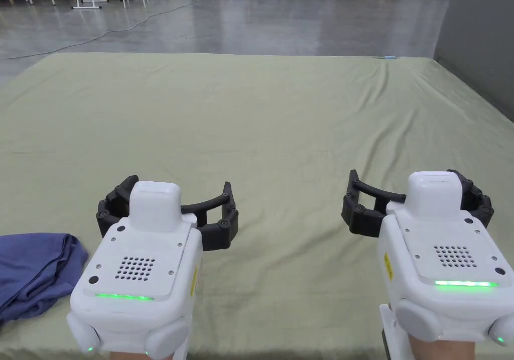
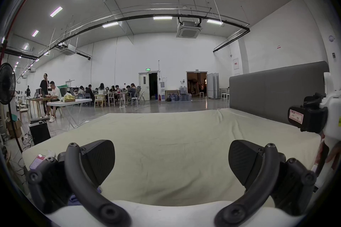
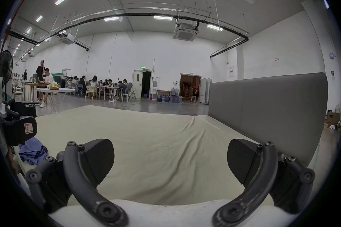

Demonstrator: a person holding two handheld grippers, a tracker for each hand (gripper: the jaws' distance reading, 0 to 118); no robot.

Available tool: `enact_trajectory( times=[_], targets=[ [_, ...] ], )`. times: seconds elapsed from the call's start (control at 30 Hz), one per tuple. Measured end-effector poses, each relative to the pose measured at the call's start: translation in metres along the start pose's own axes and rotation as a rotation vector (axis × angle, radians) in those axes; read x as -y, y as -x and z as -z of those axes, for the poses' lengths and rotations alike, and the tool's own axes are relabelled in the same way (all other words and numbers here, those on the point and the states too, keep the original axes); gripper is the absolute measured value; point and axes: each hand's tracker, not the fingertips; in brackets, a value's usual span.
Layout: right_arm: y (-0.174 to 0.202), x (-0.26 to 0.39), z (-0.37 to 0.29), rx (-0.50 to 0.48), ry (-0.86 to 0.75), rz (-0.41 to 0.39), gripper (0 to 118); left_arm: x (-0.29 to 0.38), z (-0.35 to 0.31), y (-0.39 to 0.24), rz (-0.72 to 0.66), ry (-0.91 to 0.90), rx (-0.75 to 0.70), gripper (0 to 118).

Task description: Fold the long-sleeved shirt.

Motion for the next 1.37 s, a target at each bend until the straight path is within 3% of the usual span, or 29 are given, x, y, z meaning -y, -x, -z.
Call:
enact_trajectory(
  times=[0.3, 0.47, 0.6, 0.7, 0.8, 0.9, 1.07, 1.13, 1.2, 1.3, 1.37],
  targets=[
    [0.002, 0.003, 0.001, -0.005, 0.016, 0.013, 118, -0.001, -0.001, 0.001, 0.015, -0.005, -0.006, 118],
    [-0.002, -0.008, -0.003, -0.117, 0.03, 0.145, 118, -0.001, -0.001, 0.002, 0.015, 0.0, -0.01, 118],
    [0.007, -0.024, -0.005, 0.027, 0.087, 0.197, 118, -0.001, -0.001, 0.002, 0.011, 0.003, -0.008, 118],
    [0.017, -0.031, -0.003, 0.1, 0.161, 0.141, 118, -0.001, 0.0, 0.001, 0.015, 0.005, -0.006, 118],
    [0.023, -0.025, -0.005, 0.083, 0.136, 0.121, 118, -0.002, 0.0, 0.0, 0.02, 0.003, -0.002, 118],
    [0.031, -0.02, -0.006, 0.114, 0.175, 0.015, 118, -0.003, 0.0, -0.001, 0.024, 0.003, -0.004, 118],
    [0.021, -0.016, -0.001, 0.066, 0.177, 0.119, 118, -0.003, 0.0, 0.0, 0.029, 0.006, -0.005, 118],
    [0.021, -0.017, -0.002, 0.077, 0.153, 0.109, 118, -0.002, 0.0, 0.001, 0.034, 0.005, -0.006, 118],
    [0.022, -0.019, 0.002, 0.157, 0.202, 0.085, 118, -0.002, 0.0, 0.001, 0.035, 0.005, -0.01, 118],
    [0.018, -0.019, 0.006, 0.063, 0.367, 0.132, 118, -0.003, 0.002, 0.001, 0.025, 0.003, -0.008, 118],
    [0.017, -0.018, 0.005, 0.061, 0.36, 0.13, 118, -0.004, 0.002, 0.0, 0.025, 0.001, -0.007, 118]
  ],
)
